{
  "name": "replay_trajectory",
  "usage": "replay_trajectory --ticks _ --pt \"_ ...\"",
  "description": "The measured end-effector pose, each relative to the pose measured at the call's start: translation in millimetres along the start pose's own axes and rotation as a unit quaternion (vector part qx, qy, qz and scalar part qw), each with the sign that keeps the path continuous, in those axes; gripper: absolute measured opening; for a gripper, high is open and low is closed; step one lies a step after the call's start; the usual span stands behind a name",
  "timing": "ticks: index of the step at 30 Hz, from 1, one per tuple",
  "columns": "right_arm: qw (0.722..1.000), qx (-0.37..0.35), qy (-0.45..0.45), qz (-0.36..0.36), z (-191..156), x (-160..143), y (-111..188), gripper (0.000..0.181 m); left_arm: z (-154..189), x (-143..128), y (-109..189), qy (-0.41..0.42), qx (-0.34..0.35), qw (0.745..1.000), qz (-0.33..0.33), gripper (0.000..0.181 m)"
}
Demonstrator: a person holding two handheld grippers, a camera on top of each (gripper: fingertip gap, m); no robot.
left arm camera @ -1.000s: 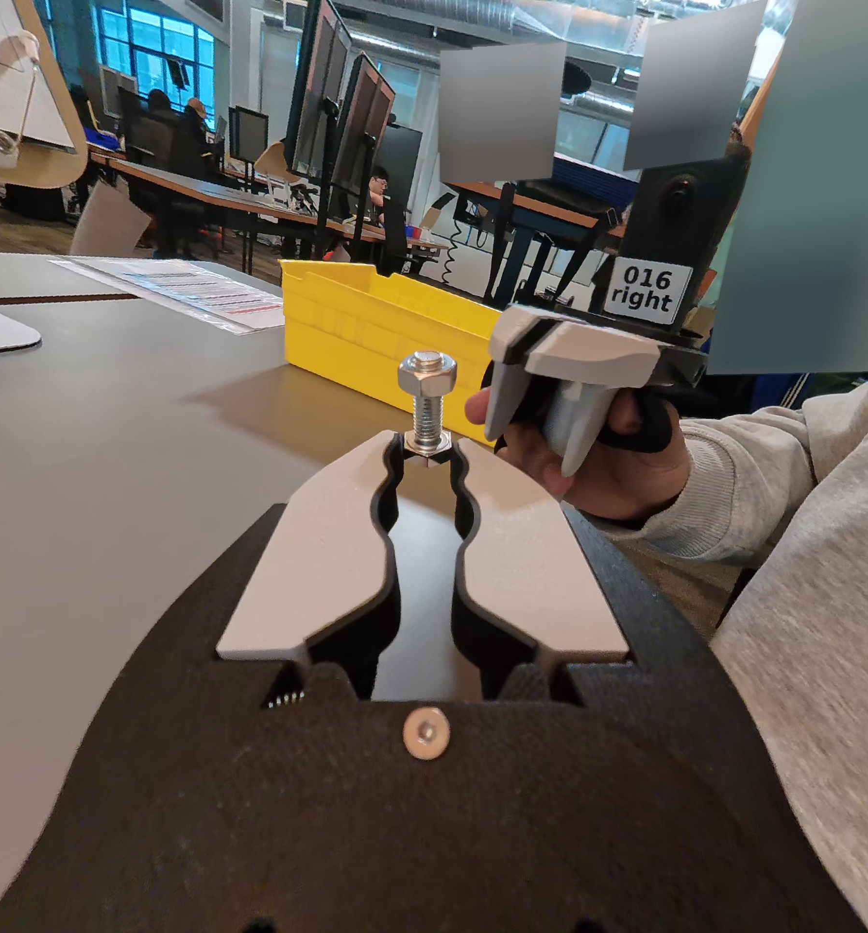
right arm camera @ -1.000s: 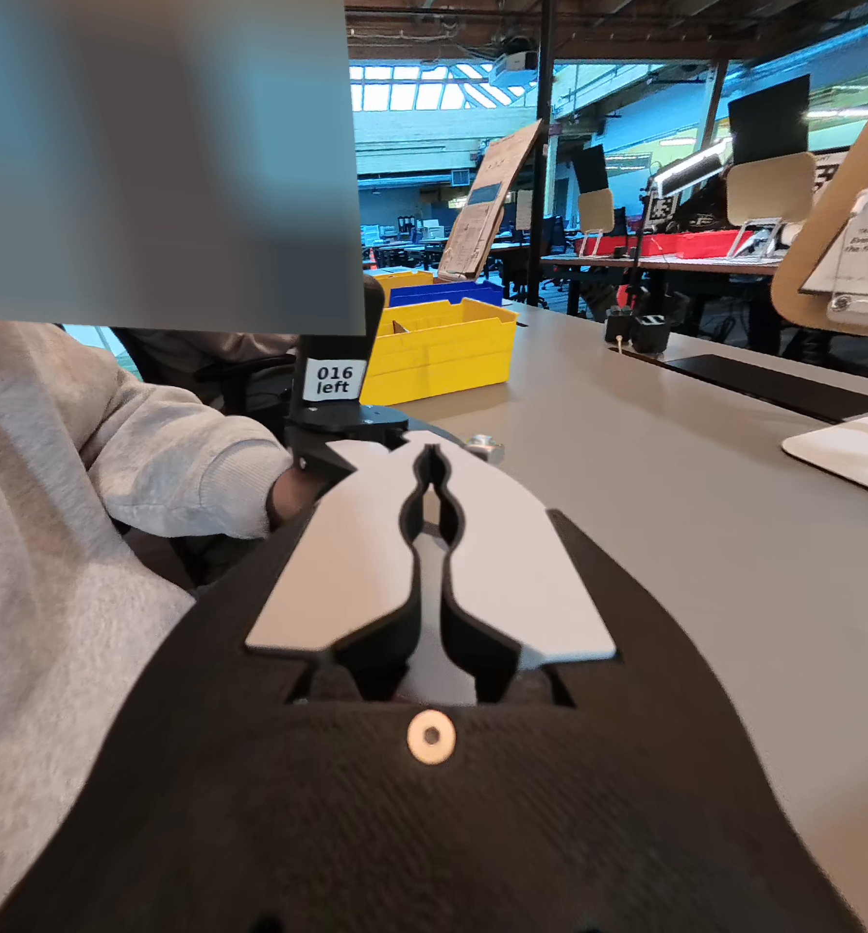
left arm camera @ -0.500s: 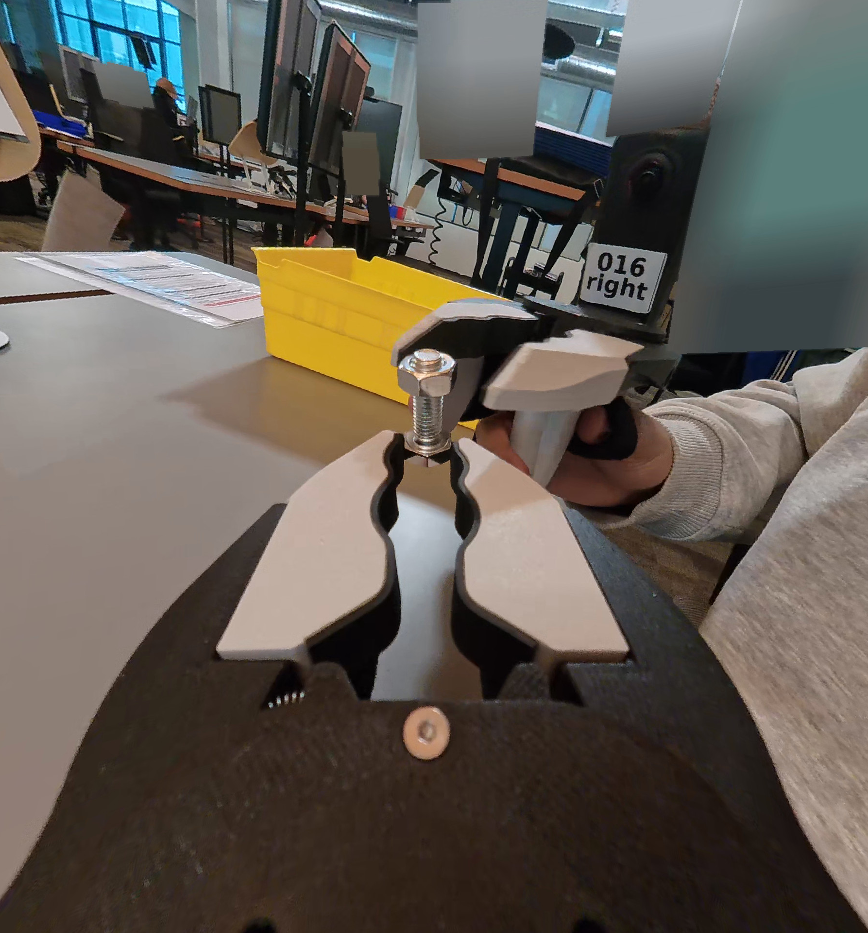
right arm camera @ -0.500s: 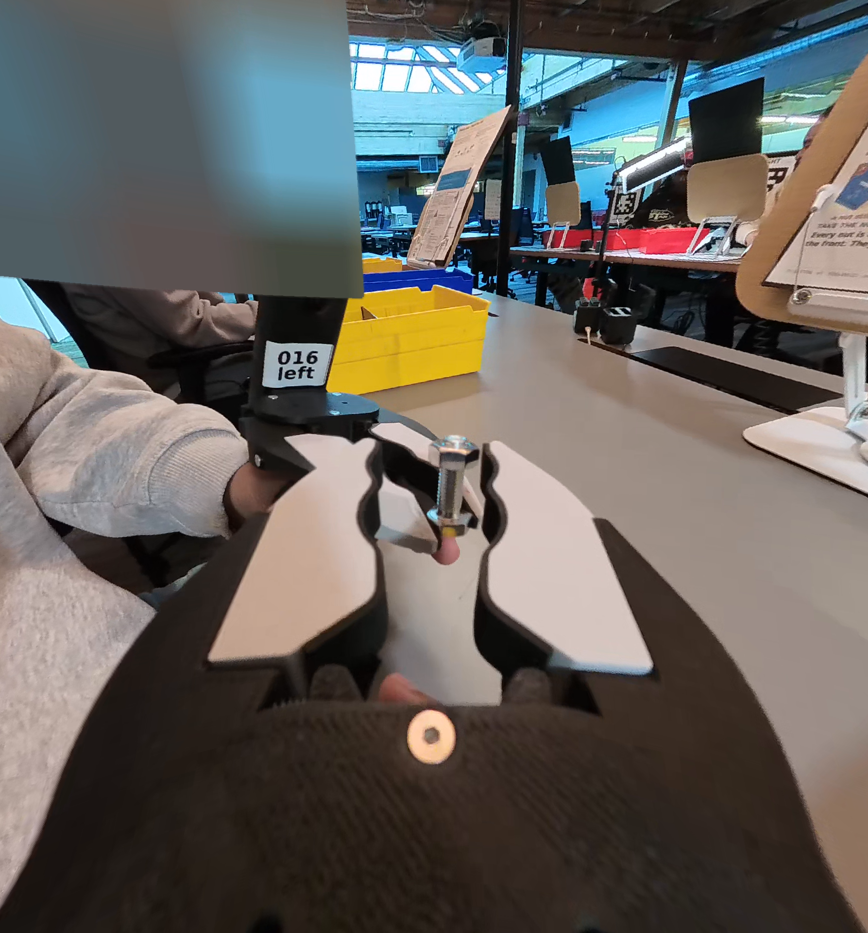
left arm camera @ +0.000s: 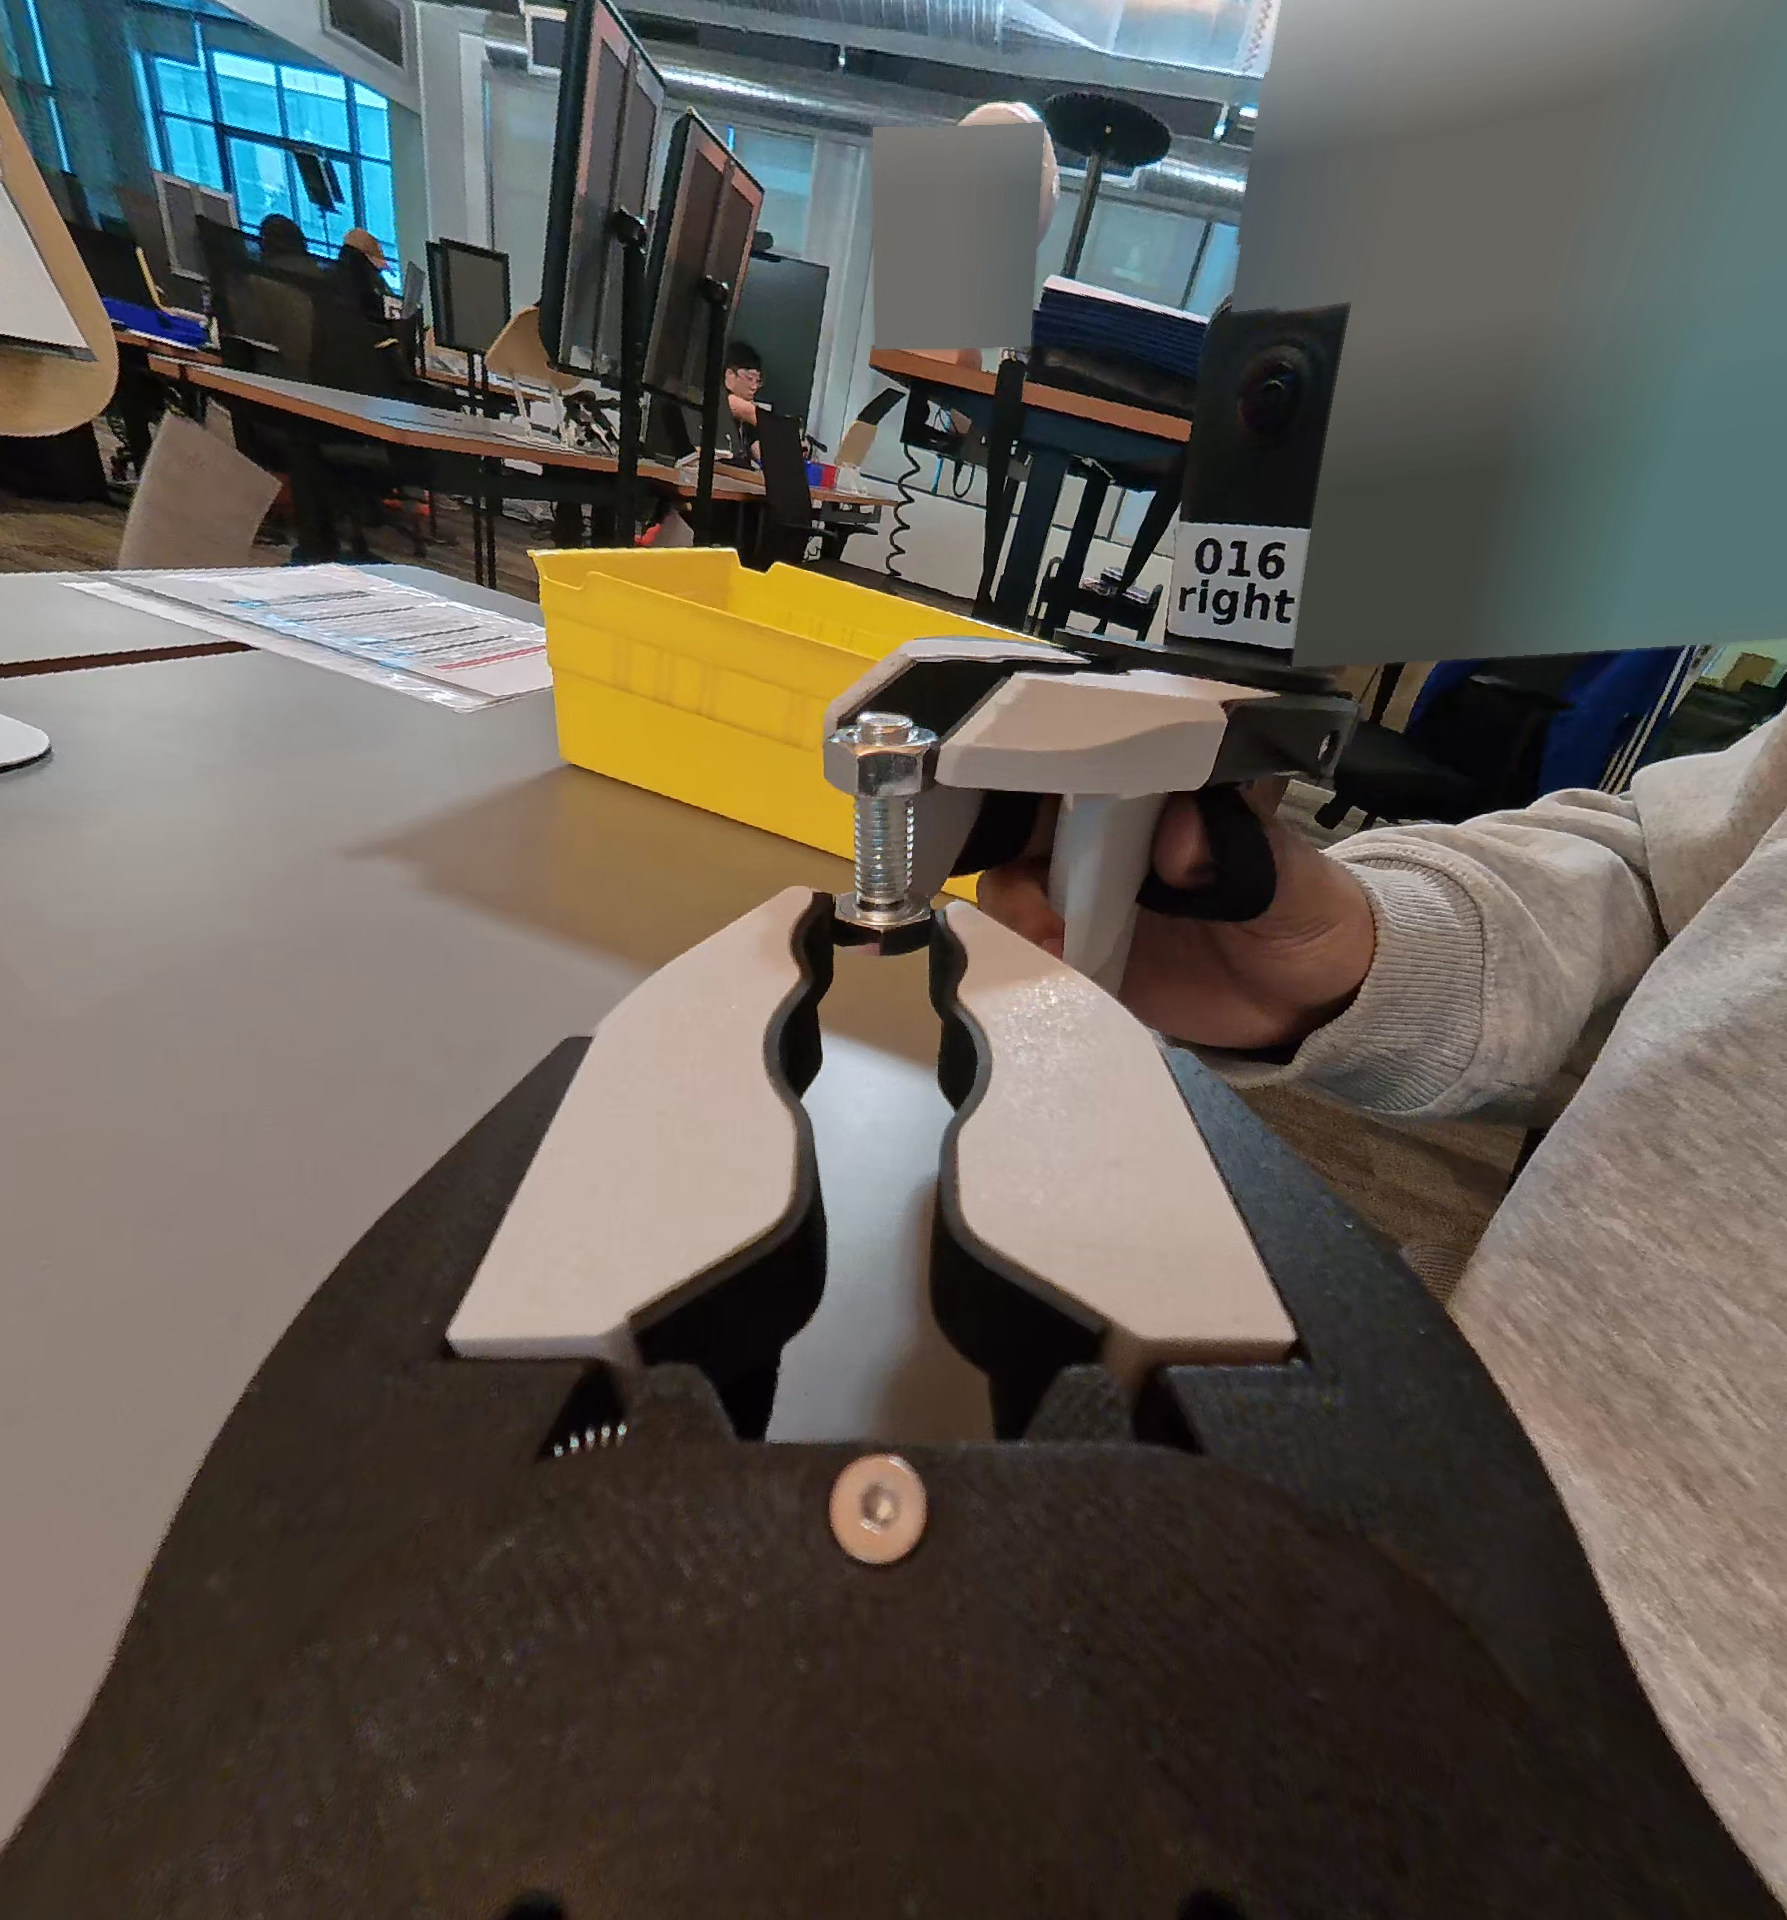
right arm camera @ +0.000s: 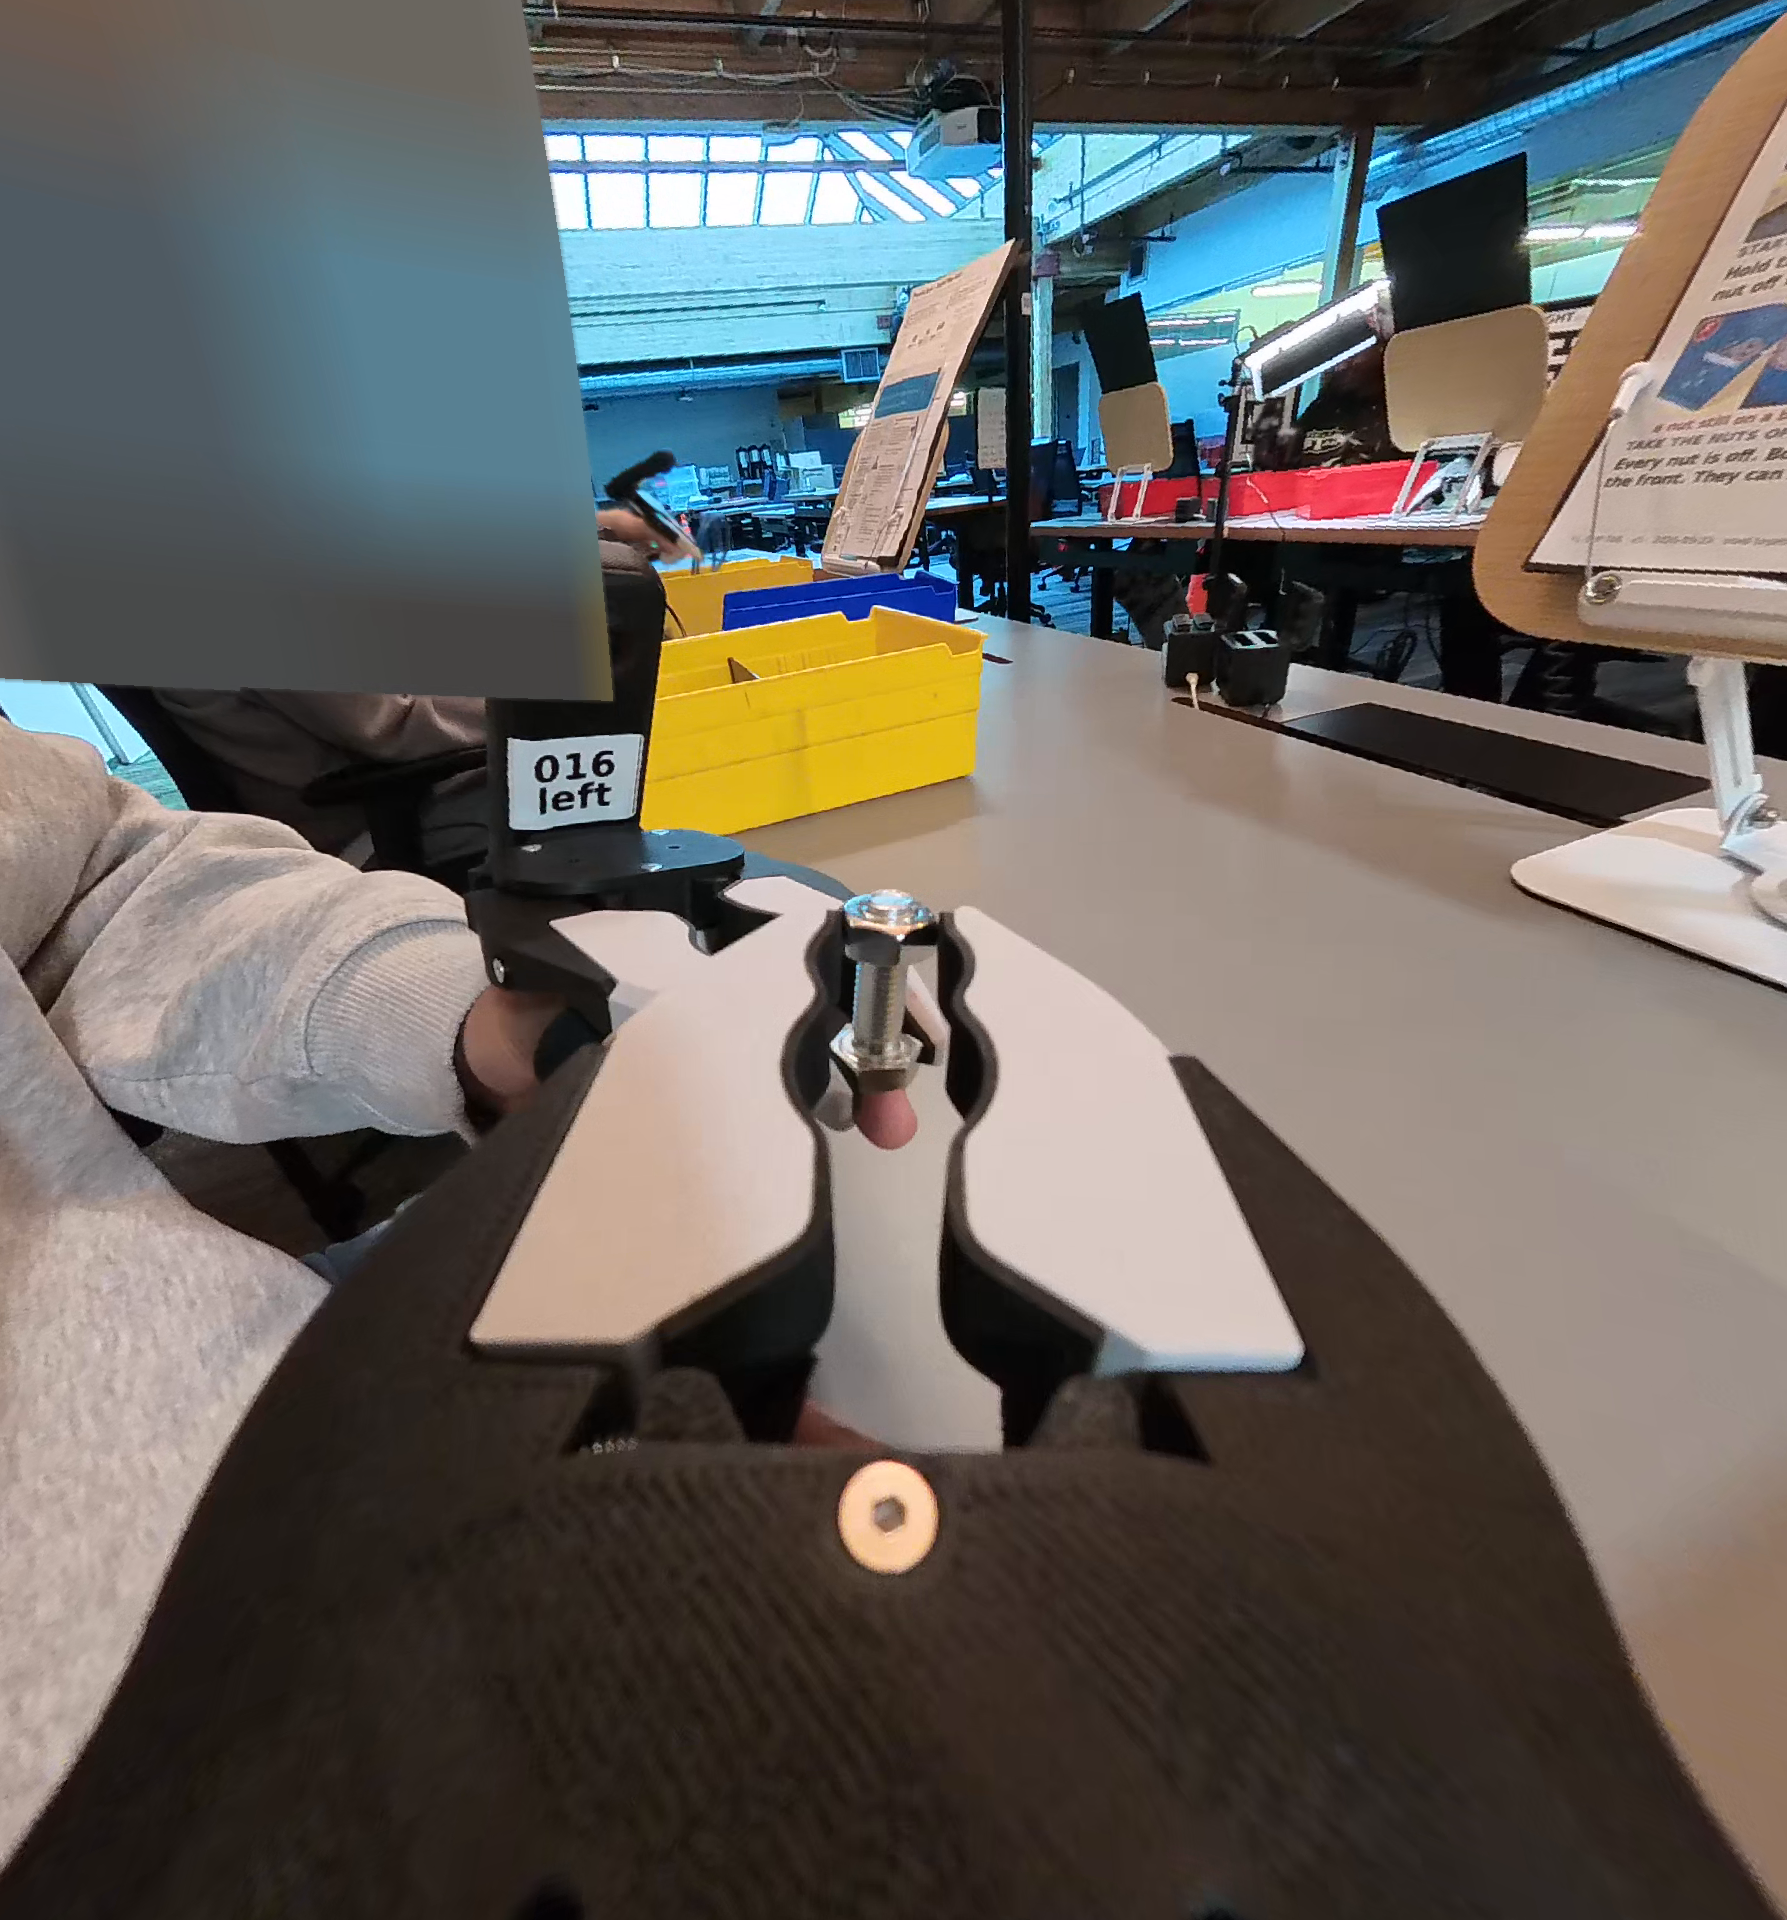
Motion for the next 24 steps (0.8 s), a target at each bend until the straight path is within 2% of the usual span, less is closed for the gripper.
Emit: replay_trajectory --ticks 9,12,16,19,21,22,24 --pt "1.000 0.002 -0.012 0.002 1.4 -0.2 1.3 0.017 -0.2 0.2 0.6 -0.003 0.003 1.000 0.003 0.018" --pt "1.000 -0.008 -0.014 0.021 2.4 1.5 2.3 0.034 -1.0 0.4 1.1 -0.007 0.009 1.000 0.002 0.018" --pt "1.000 0.010 -0.028 0.009 0.9 -1.8 -1.3 0.038 -3.0 0.8 2.1 -0.006 0.020 1.000 0.001 0.019" --pt "1.000 0.014 -0.026 0.003 -2.4 -1.3 -1.0 0.033 -5.3 0.8 3.4 0.004 0.024 1.000 0.004 0.018" --pt "1.000 0.014 -0.021 0.000 -2.0 0.9 1.6 0.020 -6.1 0.5 3.5 0.011 0.024 1.000 0.005 0.018" --pt "1.000 0.012 -0.022 0.003 -1.3 1.7 2.2 0.019 -5.9 0.5 3.4 0.011 0.024 1.000 0.005 0.019" --pt "1.000 0.003 -0.027 0.010 0.5 1.3 2.0 0.027 -4.9 0.4 2.9 0.006 0.022 1.000 0.002 0.018"
Point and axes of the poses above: each gripper's, where its closed fingertips meet, y back along the fingers, x out of its top, z = x × y across the jaws, the point moved 10 cm from there along y, back along the fingers, and after that the axes turned 6 degrees about -x, right-handed, at the moved point
